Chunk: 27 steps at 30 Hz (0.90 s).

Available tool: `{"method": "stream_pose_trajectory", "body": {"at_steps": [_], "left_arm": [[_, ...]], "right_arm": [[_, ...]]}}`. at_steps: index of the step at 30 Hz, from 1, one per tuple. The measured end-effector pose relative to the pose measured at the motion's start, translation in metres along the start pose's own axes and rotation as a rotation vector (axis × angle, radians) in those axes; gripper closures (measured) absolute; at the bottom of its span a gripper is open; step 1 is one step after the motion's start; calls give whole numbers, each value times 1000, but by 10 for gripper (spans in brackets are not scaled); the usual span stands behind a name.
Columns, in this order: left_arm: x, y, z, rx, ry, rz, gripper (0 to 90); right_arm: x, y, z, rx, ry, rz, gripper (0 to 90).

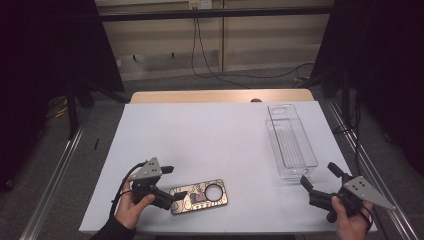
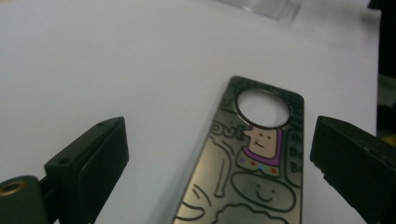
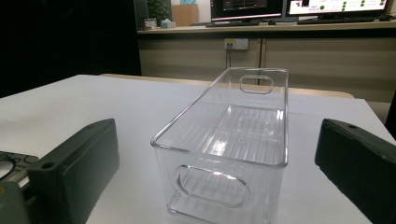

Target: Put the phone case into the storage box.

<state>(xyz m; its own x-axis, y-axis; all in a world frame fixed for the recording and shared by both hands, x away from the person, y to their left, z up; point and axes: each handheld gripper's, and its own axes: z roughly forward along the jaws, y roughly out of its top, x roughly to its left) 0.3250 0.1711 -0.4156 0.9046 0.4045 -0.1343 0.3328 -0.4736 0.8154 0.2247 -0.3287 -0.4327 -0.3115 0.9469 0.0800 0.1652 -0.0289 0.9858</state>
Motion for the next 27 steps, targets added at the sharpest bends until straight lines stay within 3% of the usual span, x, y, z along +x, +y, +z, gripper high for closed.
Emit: {"method": "stream_pose_trajectory", "body": {"at_steps": [5, 7, 10, 15, 17, 20, 24, 27], "left_arm": [[-5, 8, 10, 65, -54, 26, 44], [-9, 12, 12, 100, -33, 53, 46], [-9, 17, 17, 113, -62, 35, 52], [-9, 19, 30, 193, -59, 45, 53], [-8, 21, 36, 251, -66, 50, 49], [-8, 25, 42, 254, -75, 57, 48], [-13, 28, 52, 309, -98, 91, 52], [-15, 27, 58, 322, -97, 118, 46]], "right_arm": [[0, 0, 1, 3, 2, -9, 0], [0, 0, 1, 3, 2, -11, 0], [0, 0, 1, 4, 3, -11, 0], [0, 0, 1, 4, 1, -12, 0], [0, 0, 1, 5, 2, -15, 0], [0, 0, 1, 5, 1, -16, 0], [0, 0, 1, 5, 1, -15, 0], [0, 0, 1, 6, 1, -14, 0]]}}
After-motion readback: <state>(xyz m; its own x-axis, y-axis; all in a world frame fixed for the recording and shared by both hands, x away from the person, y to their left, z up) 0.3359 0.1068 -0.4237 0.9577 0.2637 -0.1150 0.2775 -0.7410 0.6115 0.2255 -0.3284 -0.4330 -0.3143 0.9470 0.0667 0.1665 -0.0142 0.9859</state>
